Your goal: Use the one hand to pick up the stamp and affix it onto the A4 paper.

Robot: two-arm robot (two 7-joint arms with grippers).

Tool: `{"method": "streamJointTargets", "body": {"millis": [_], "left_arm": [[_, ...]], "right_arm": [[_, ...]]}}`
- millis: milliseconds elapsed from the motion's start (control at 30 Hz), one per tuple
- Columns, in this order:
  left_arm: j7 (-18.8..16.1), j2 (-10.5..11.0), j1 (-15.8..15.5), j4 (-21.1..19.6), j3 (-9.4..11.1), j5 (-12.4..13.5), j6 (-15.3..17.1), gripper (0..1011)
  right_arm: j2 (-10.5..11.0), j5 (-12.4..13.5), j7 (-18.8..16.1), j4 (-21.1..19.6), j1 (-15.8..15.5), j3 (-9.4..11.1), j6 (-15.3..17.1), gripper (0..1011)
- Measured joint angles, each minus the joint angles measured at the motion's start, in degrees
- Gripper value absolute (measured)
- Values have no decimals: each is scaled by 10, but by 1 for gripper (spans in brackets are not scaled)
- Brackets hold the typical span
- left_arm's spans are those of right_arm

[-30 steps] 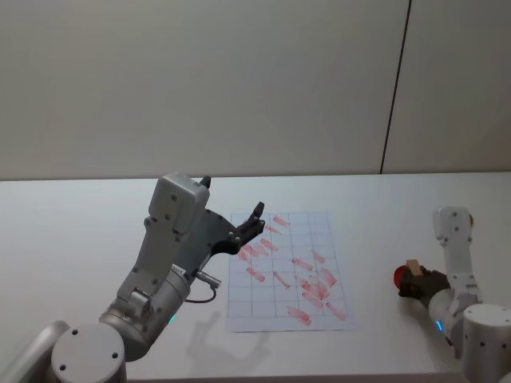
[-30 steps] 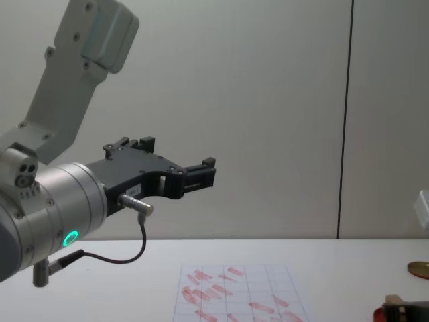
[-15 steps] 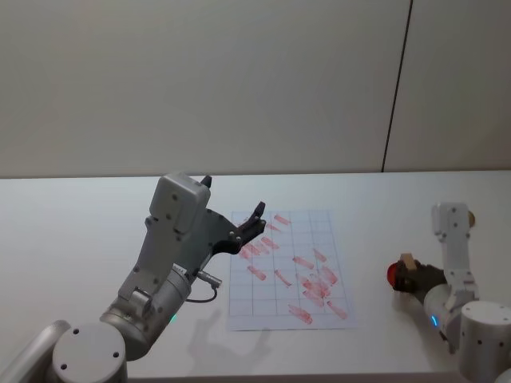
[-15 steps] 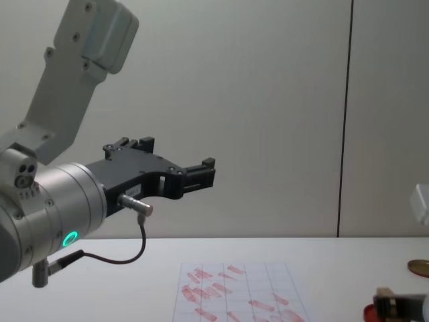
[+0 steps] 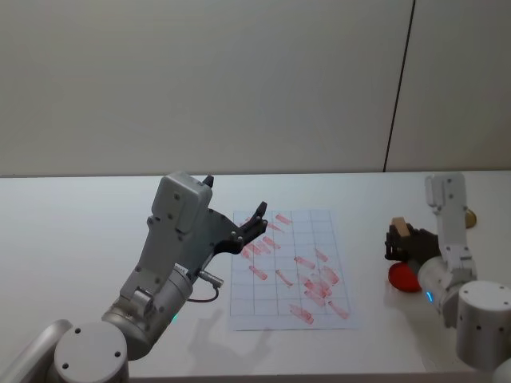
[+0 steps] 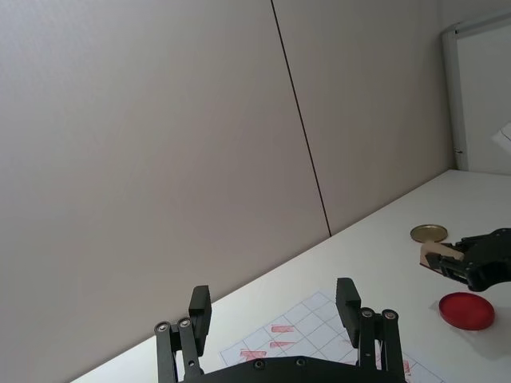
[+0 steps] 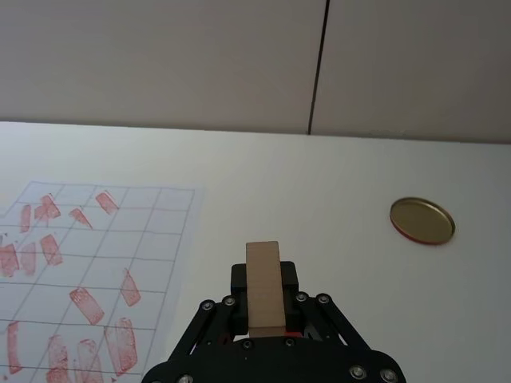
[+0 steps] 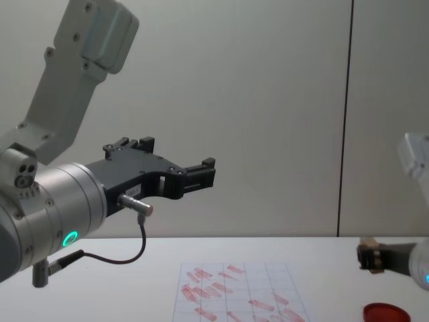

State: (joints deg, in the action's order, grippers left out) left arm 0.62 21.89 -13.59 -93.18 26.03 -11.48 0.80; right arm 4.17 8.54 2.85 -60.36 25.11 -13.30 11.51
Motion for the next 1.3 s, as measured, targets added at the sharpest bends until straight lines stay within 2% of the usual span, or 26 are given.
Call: {"method": "streamJointTargets", "body": {"millis": [233,433,733,833,900,1167,1200,1300], "left_arm": [[0,0,0,0,0,0,0,993],[0,0,0,0,0,0,0,993],[0,0,0,0,0,0,0,993],[0,0,0,0,0,0,0,993],[0,0,0,0,0,0,0,993],[0,0,0,0,0,0,0,993],[0,0,0,0,0,0,0,993],[0,0,0,0,0,0,0,993]], "right_arm": [[-4,-19,-13,-12,3,-8,11,221],[-13,-31,-25,8,16,-16,18,219],[-40,-49,-46,104,64,-35,6,220],[-53,-53,-52,158,90,-42,-8,219],[-56,-54,-54,169,95,-43,-11,221],[-87,-57,-60,306,161,-53,-53,220],[-87,-57,-60,306,161,-53,-53,220],[-98,-57,-60,357,185,-55,-69,220]]}}
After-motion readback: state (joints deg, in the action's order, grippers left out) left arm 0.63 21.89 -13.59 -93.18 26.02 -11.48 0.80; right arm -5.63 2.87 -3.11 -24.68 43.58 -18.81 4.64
